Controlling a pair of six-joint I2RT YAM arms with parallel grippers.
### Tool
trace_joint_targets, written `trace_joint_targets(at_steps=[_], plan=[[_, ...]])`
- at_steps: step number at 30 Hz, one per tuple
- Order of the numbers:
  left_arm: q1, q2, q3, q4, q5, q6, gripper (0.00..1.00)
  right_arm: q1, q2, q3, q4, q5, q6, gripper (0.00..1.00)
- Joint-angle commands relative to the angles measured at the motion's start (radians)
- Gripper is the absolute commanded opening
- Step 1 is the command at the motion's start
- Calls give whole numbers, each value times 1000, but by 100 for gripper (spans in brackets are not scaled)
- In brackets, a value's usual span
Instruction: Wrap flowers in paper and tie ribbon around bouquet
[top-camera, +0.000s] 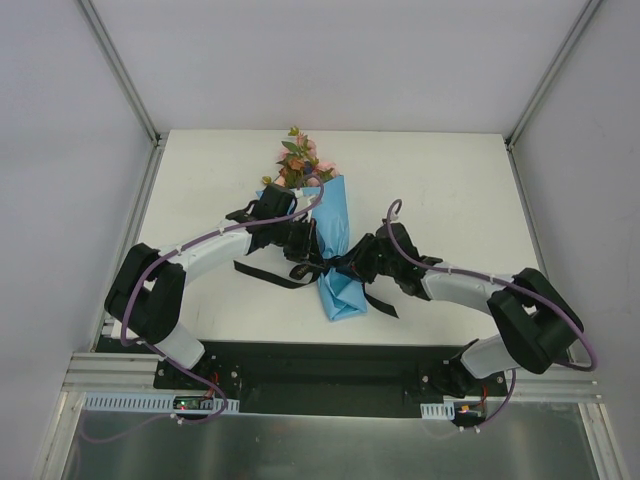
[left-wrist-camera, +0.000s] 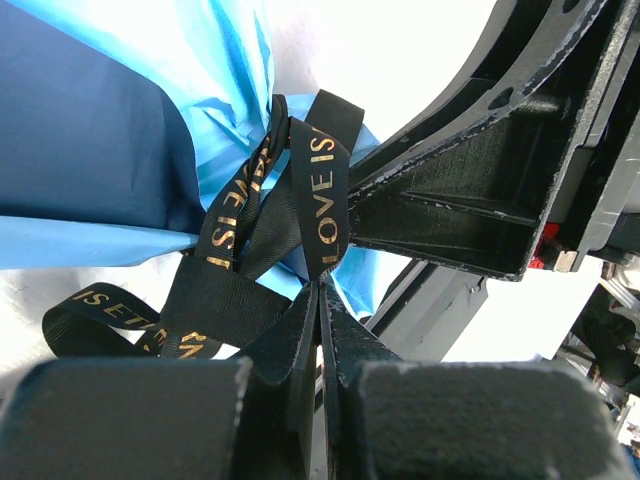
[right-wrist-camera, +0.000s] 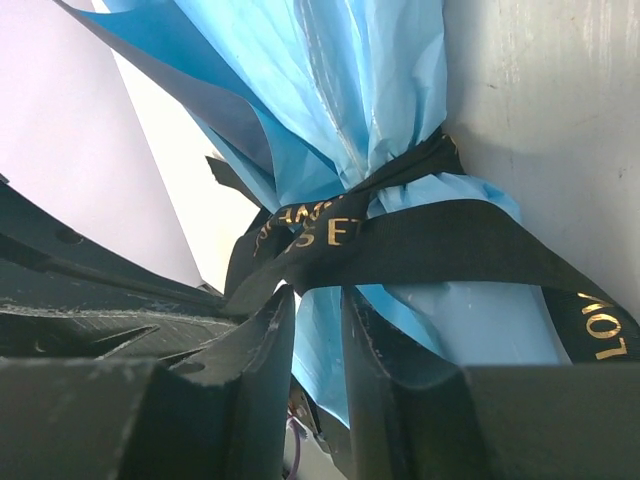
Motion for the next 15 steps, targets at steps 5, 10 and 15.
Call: trace_joint_targets(at_steps=[5,10,15], plan=[[-14,-9,46,11,10,-8,0,-27,-44,-3,14,6,-9,29],[-12,-6,49,11,18,-11,0,-33,-4,27,38,-8,-9,22],[-14,4,52,13,17,-12,0,-32,47,69,92,-23,5,0]])
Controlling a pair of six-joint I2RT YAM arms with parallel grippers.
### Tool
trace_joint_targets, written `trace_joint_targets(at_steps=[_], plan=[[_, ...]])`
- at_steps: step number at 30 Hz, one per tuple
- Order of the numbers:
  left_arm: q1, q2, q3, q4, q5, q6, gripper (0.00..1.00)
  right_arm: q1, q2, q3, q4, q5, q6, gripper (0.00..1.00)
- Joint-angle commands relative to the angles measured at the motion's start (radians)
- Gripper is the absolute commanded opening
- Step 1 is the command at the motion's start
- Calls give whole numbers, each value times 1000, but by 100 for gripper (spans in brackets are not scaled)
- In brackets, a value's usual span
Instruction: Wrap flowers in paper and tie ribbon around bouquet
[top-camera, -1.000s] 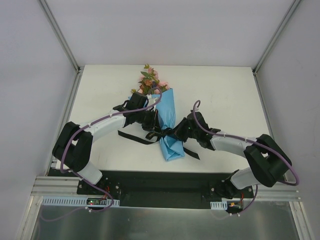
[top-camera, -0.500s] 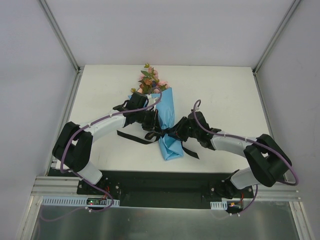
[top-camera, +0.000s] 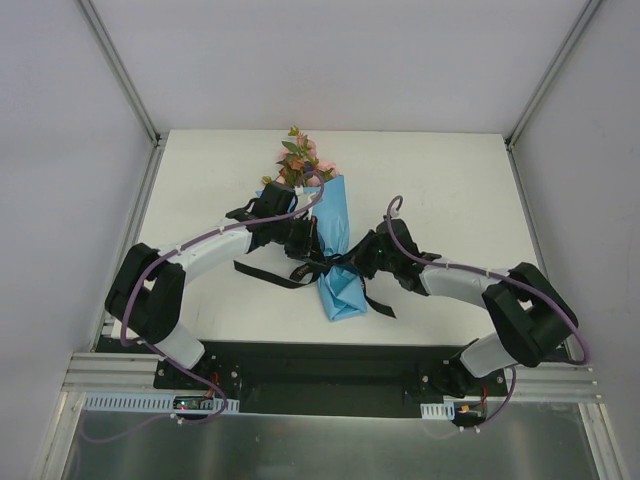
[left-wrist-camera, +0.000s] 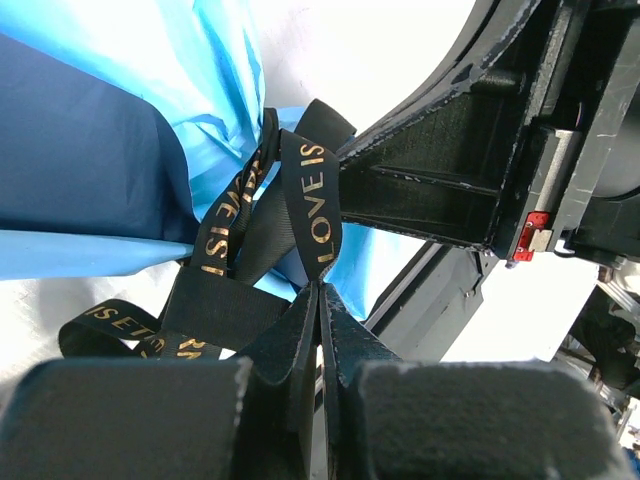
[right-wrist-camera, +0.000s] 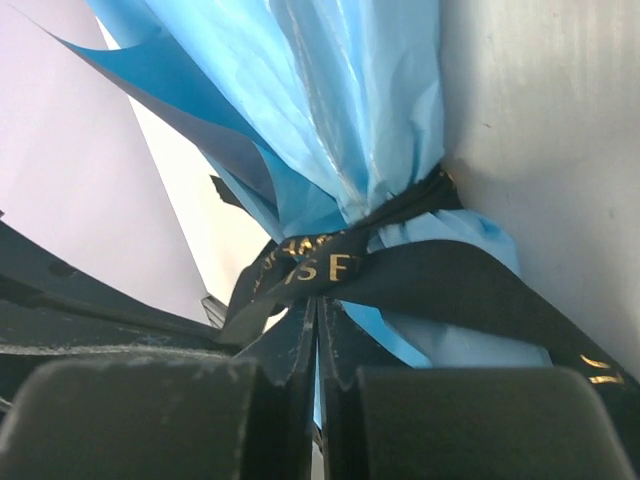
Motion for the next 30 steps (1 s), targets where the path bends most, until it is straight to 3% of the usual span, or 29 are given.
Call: trace_joint_targets(at_steps=[1,9,14,20,30], plan=[[-14,4,33,11,16,-7,0,-3,38,56,109,-17,14,1],[-14,47,36,11,-4,-3,0,-4,115,91,194,-7,37,2],[-14,81,41,13,-15,-1,0,-6,104,67,196,1,39,18],[-14,82,36,17,-19,1,0,-7,39,7,169,-2,36,29],[-14,81,32,23,-11,-1,0,-4,-48,-33,131,4,2,40]])
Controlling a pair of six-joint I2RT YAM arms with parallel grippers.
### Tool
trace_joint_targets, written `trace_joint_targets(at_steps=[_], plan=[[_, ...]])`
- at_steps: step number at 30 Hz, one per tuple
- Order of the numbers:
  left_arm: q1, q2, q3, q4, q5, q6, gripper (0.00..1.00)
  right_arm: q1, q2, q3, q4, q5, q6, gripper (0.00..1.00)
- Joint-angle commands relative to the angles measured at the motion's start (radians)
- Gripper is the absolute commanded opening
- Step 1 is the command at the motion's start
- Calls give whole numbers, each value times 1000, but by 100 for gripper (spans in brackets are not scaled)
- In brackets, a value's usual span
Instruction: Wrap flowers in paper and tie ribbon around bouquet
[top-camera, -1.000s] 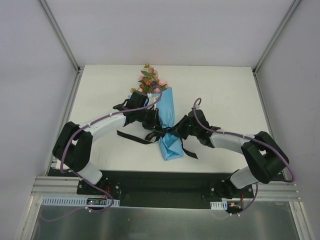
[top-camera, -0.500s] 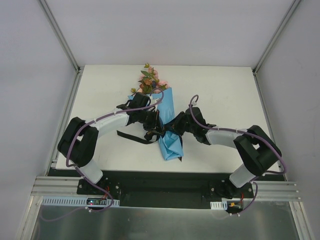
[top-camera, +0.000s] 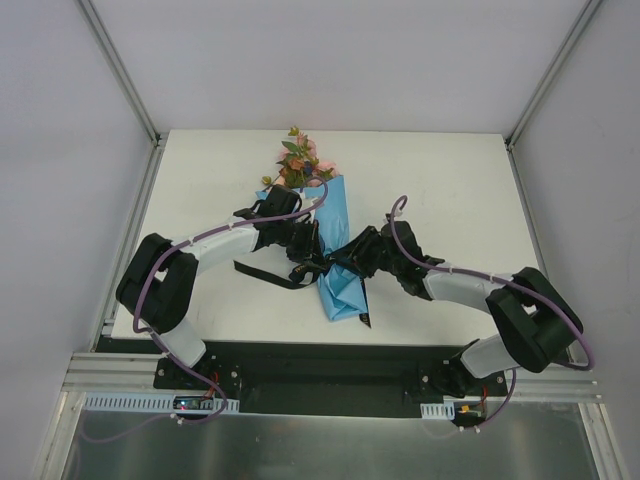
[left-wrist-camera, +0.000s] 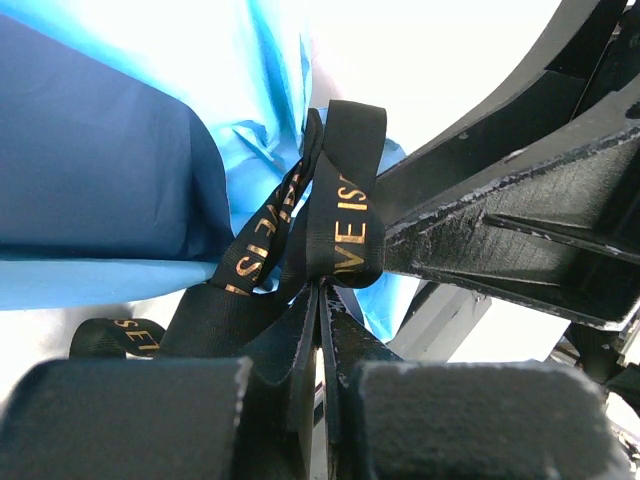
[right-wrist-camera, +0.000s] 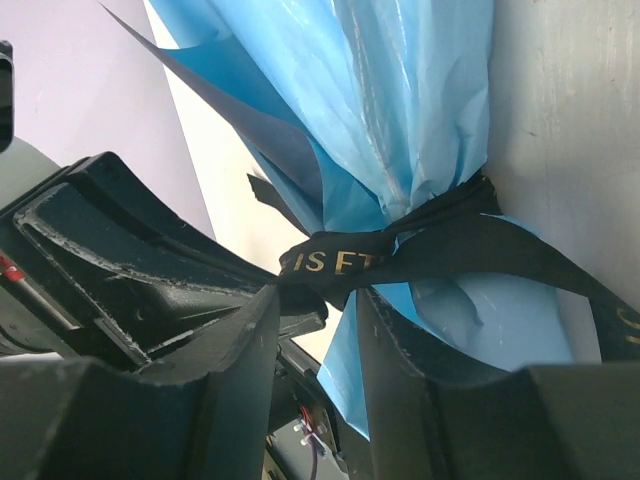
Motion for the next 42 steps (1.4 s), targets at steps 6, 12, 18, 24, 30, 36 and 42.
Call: trace_joint_targets(at_steps=[6,12,18,24,30,36,42], plan=[[-12,-21,26,20,-1,4,0,12,-20,25,8,-8,-20,41],[-14,-33,18,20,-2,1,0,27,-42,8,6,-5,2,47],[-12,-37,9,20,-5,4,0,41,-79,-12,-3,9,0,54],[-14,-48,1,18,-5,7,0,39,-111,-33,-27,29,6,55],[-12,-54,6,18,7,3,0,32,-59,20,-35,2,9,56],[-19,-59,0,20,24,-5,0,32,-2,66,-24,2,17,52],[-26,-73,-7,21,27,0,0,29,44,89,2,-2,32,44]])
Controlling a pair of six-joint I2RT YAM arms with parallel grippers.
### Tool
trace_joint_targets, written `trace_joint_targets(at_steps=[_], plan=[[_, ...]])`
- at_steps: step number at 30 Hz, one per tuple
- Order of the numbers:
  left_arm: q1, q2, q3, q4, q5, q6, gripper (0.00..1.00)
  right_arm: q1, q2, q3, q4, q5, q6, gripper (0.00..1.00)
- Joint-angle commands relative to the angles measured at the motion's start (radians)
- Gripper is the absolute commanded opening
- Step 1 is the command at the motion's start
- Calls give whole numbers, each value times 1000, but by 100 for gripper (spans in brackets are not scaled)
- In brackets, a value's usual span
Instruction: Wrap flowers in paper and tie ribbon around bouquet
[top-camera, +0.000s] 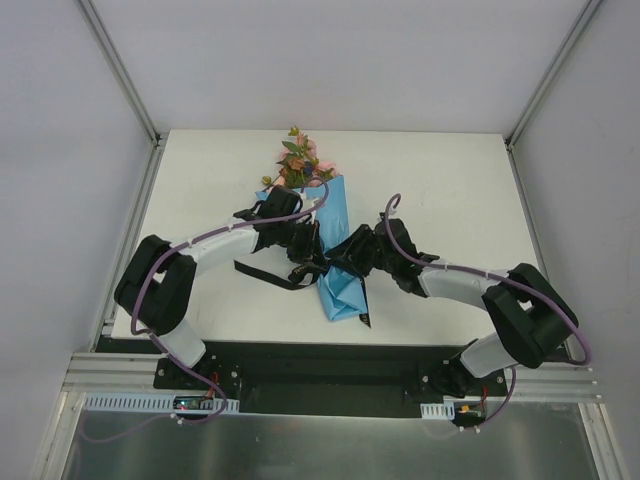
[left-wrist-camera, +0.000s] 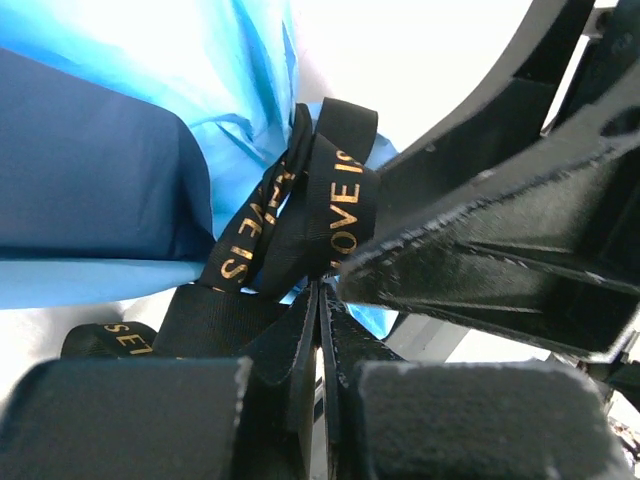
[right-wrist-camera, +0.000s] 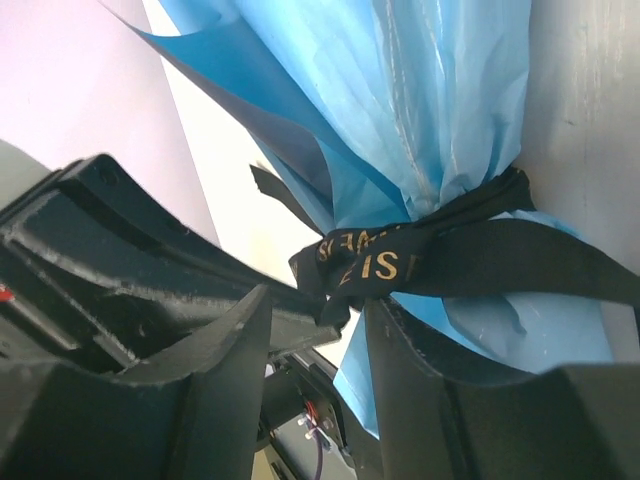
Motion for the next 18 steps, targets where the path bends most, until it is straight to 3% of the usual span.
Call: trace_joint_targets(at_steps=[1,5,9,13,18], plan=[[-16,-63,-3,13,33,5,0,-2,38,50,47,-2,22,42],[-20,-64,-6,12,40,8,0,-5,61,62,59,-4,24,36],[-25,-70,-14,13,45,18,0,-12,84,74,85,-15,22,21],[-24,-109,-17,-2,49,34,16,-28,75,54,102,-27,5,2],[27,-159,9,-63,-12,54,22,-41,82,47,123,-59,-10,0]])
